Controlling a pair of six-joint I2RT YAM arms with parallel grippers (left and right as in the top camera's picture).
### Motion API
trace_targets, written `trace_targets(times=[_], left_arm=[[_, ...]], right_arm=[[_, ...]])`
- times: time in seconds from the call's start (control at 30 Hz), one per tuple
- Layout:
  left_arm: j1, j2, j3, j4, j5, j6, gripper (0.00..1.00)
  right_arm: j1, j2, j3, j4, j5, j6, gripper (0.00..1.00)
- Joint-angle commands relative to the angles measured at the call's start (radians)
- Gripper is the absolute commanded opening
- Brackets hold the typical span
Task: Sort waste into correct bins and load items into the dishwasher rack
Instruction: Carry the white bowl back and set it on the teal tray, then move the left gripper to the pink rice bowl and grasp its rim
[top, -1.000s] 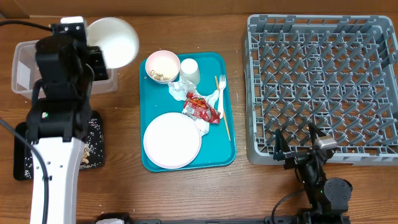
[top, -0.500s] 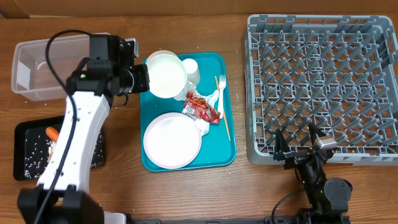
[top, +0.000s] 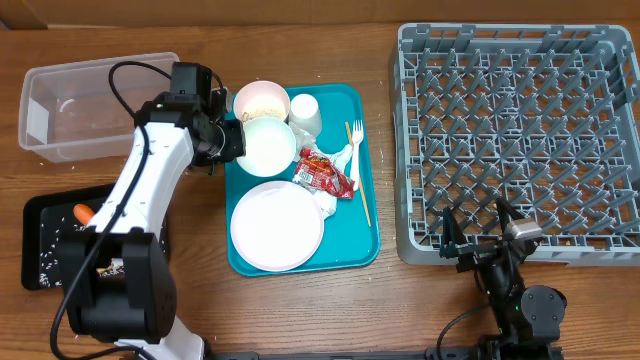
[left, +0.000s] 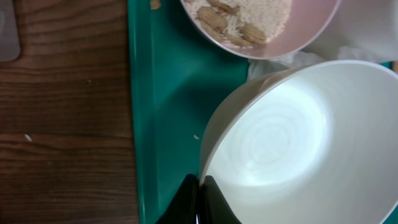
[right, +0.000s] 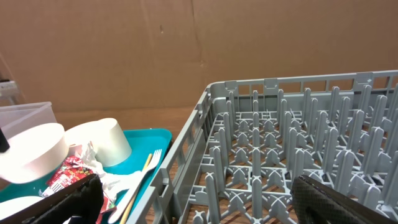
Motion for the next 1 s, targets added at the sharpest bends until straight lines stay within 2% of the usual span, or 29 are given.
trace_targets(times=[0.0,0.17,0.2,0.23,0.27,0.3,0.5,0.67,0.73,0.8,0.9,0.97], left_arm=[[-0.002,0.031,0.003,0.005,-0.116,-0.010,0.04],[-0.001,0.043,0.003,-0.004,-0.135,-0.010,0.05],[-0.002,0.043,0.003,-0.004,-0.132,-0.010,0.09],[-0.002,0.043,0.003,-0.005,-0.131,-0.010,0.22],[-0.002,0.043,0.003,-0.006,-0.132,-0.010,0.49],[-0.002,0.043,0.003,-0.007,-0.131,-0.010,0.57],[-0.002,0.039,0.027,-0.057,-0.103,-0.010,0.56],[-0.005,0.039,0.172,-0.141,-0.019,0.003,0.53],[-0.023,0.039,0.216,-0.108,0.091,0.066,0.59],[-0.047,0.040,0.219,-0.059,0.124,0.151,0.68],[-0.089,0.047,0.219,-0.016,0.105,0.270,0.66],[-0.113,0.059,0.219,0.003,0.061,0.299,0.63]], right_arm=[[0.005,-0.010,-0.010,0.005,0.002,-0.007,1.00],[0.005,-0.010,-0.010,0.005,0.002,-0.007,1.00],[0.005,-0.010,-0.010,0.005,0.002,-0.007,1.00],[0.005,-0.010,-0.010,0.005,0.002,-0.007,1.00],[0.005,-0.010,-0.010,0.005,0.002,-0.007,1.00],[0.005,-0.010,-0.010,0.005,0.002,-0.007,1.00],[0.005,-0.010,-0.010,0.005,0.002,-0.007,1.00],[0.005,-0.010,-0.010,0.005,0.002,-0.007,1.00],[0.005,-0.010,-0.010,0.005,0.002,-0.007,1.00],[0.005,-0.010,-0.010,0.005,0.002,-0.007,1.00],[0.005,-0.010,-0.010,0.005,0.002,-0.007,1.00],[0.005,-0.010,-0.010,0.005,0.002,-0.007,1.00]])
